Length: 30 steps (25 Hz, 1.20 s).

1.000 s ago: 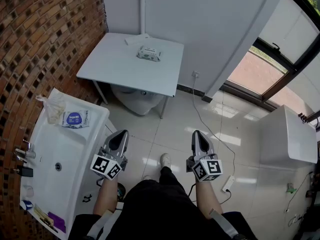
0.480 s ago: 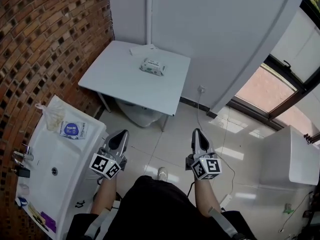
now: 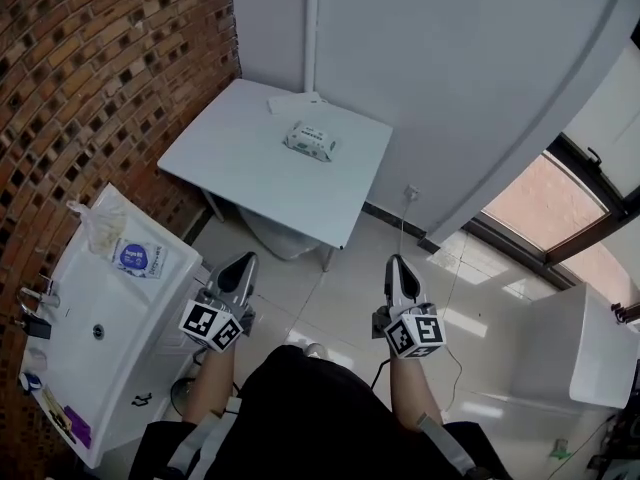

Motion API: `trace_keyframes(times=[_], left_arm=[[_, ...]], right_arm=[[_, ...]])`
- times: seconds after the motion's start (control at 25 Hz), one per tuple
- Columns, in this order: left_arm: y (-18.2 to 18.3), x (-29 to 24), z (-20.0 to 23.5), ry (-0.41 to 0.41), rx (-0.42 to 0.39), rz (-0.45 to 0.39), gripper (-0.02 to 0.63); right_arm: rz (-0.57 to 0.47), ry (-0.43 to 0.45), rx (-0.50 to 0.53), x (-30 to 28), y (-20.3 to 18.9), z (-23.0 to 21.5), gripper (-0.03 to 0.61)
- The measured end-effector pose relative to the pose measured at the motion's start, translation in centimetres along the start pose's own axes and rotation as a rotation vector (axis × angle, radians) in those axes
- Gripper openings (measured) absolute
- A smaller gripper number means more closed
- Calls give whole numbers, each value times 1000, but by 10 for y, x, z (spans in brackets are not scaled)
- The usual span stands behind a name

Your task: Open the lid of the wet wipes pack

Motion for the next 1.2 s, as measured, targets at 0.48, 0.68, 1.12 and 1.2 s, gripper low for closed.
trace_keyframes(times=[0.48,0.68,1.12,1.2], left_arm=[[-20,-37,-5,37,-10,75,0],[-21,-56,6,5,4,72,0],[-14,-127,52,-71,11,59,0],[-11,-139,65,-77,8,55,1]], right_arm=[[61,24,-53,-21,-25,-42,3],[66,26,-31,-38,-26,-42,3],[79,-27,8,-85,-20,-62,3],[89,-19,13,-102,-21,-61,3]])
Point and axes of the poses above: the fingertips, and each gripper's own axes: x backward along the fingers, z to its left, y out of its top, the point moved 7 cm from there along x, backward along the fingers, and after that the axes turned 4 degrees about x, right-handed, at the moved point
